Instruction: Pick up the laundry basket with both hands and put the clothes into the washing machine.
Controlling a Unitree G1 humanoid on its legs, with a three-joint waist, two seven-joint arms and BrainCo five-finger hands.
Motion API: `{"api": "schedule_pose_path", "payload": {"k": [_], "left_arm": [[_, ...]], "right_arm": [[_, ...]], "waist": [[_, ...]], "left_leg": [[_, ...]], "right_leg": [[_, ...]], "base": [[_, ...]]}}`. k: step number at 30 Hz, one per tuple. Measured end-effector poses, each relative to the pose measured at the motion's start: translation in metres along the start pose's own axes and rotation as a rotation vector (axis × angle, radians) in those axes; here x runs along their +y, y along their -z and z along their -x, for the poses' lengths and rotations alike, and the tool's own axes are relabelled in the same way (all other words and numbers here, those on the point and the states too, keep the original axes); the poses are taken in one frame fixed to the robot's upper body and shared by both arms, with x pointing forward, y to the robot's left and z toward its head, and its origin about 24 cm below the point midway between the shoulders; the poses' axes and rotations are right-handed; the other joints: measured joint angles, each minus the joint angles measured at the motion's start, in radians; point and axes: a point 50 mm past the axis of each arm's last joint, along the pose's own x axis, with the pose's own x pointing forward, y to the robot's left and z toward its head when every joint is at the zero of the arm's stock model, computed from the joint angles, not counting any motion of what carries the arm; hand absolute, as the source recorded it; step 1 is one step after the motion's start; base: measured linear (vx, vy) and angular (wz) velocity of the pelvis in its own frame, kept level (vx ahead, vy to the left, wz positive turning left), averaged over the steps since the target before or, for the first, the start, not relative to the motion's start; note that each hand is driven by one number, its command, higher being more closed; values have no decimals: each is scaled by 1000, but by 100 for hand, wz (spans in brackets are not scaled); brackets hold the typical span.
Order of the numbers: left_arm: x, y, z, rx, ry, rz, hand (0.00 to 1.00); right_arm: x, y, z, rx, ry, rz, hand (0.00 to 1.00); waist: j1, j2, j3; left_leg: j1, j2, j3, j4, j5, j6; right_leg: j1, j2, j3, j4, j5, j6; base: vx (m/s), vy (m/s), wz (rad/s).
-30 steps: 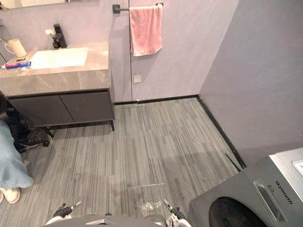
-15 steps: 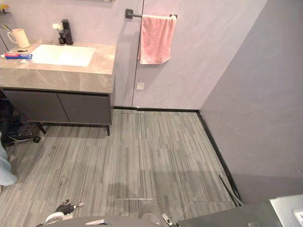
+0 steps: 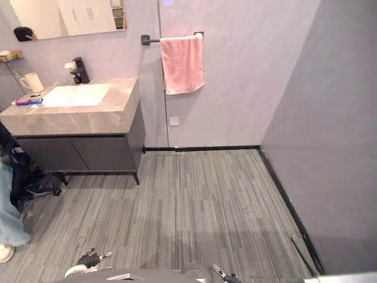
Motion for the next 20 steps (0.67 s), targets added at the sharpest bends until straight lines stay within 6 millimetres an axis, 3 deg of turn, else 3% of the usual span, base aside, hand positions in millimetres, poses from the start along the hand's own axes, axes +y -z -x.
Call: {"api": "schedule_pose_path", "payload": {"k": [1, 3, 4, 5, 6, 7, 8, 10, 14, 20], "left_arm": [[0, 0, 0, 0, 1, 1, 0], [-2, 2, 0, 3, 3, 5, 0], [1, 4, 1, 8, -5, 12, 0], [1, 5, 1, 11, -8, 9, 0], [1, 5, 1, 10, -7, -12, 0], [-4, 6, 1, 13, 8, -28, 0], [-6, 4, 1, 8, 12, -3, 0], [-4, 0, 1, -9, 10, -8, 0], [-5, 3, 1, -1, 23, -86, 0], [-19, 2, 1, -7, 70, -156, 0]], "right_arm": [[-2, -1, 0, -4, 4, 2, 0], [-2, -3, 0, -10, 3, 5, 0], [0, 0, 0, -1, -2, 3, 0], [3, 2, 0, 3, -9, 0, 0], [9, 6, 0, 12, -26, 15, 0], [12, 5, 0, 8, -41, 40, 0], [14, 2, -1, 1, -49, 48, 0], [20, 3, -1, -3, -65, 55, 0], [22, 7, 1, 2, -74, 94, 0], [15, 9, 2, 12, -59, 110, 0]], "waist": [[0, 2, 1], [0, 14, 7], [2, 19, 10], [2, 24, 12], [-2, 15, 5], [-10, 45, 4], [-8, 43, 17], [0, 16, 28], [-11, 13, -4], [-8, 10, -11]], "left_leg": [[0, -16, 0, 21, -33, -11], [18, -108, -1, 25, -175, -35], [60, -126, -11, -59, -216, -76], [79, -139, -12, -107, -235, -95], [101, -155, -5, -202, -277, -90], [120, -158, 3, -317, -345, -98], [123, -168, 17, -339, -338, -114], [157, -204, 49, -409, -296, -102], [206, -211, 76, -497, -262, -112], [241, -199, 74, -568, -222, -127]], "right_leg": [[0, -1, 12, -4, 1, -1], [-3, 1, 51, -24, 3, -3], [-18, 11, 76, -25, 6, 2], [-29, 14, 88, -29, 11, 10], [-53, 14, 96, -47, 27, 22], [-78, 20, 90, -61, 62, 41], [-87, 6, 102, -55, 79, 53], [-83, -15, 129, -68, 91, 39], [-51, -17, 119, -151, 141, 76], [-38, 5, 110, -182, 162, 77]], "base": [[-26, 80, -36], [-28, 176, -43], [-32, 169, -38], [-48, 134, -20], [-61, 144, 8], [-65, 169, 15], [-51, 201, 12], [-13, 133, -13], [46, 32, -15], [50, -32, -1]]}}
